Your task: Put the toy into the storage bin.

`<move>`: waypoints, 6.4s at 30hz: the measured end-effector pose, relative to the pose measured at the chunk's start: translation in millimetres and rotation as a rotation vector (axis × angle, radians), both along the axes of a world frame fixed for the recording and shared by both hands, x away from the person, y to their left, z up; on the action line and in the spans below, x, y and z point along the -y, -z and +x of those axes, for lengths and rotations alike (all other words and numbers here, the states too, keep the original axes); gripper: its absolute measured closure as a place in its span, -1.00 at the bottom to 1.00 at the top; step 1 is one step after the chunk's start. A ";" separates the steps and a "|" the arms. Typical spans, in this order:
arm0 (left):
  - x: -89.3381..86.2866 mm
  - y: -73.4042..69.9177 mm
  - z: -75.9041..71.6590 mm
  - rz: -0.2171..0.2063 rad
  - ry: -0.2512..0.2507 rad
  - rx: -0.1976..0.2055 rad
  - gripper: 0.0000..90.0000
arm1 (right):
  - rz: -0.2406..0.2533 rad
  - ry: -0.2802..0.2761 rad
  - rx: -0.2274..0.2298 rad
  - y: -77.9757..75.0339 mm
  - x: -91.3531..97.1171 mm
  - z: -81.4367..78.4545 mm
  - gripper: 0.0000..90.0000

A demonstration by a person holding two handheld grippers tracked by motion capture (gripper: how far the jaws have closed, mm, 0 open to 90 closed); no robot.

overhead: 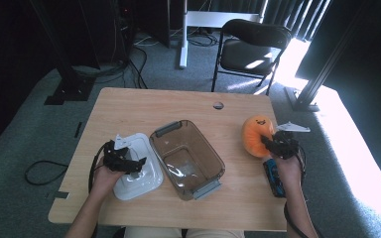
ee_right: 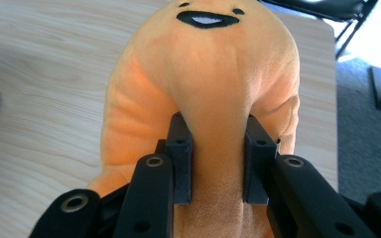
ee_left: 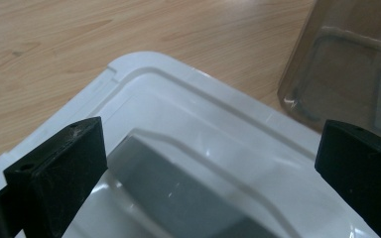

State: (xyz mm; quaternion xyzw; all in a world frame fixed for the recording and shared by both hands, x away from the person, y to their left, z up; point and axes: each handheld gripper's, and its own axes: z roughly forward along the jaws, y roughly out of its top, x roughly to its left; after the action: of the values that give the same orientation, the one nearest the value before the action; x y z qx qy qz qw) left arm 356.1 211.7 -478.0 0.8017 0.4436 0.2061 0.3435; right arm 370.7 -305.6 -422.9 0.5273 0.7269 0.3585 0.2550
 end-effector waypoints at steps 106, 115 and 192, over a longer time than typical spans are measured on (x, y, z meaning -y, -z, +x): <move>-58.1 1.7 -26.3 0.017 -0.122 0.008 -0.99 | -0.044 -0.738 -0.155 -17.8 -178.1 -36.3 0.46; -67.3 5.5 -28.5 0.007 -0.141 0.002 -0.99 | -0.096 -0.749 -0.178 -16.3 -186.3 -35.4 0.24; -118.1 44.7 -50.3 -0.002 -0.246 -0.080 -0.99 | 0.163 -0.441 0.001 -36.9 -88.5 -31.1 -0.74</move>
State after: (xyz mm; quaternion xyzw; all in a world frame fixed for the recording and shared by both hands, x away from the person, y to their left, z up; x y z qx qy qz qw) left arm 305.9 329.9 -522.8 0.7485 0.5522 0.2142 0.2982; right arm 339.6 -217.0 -386.1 0.3744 0.7931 0.4632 0.1273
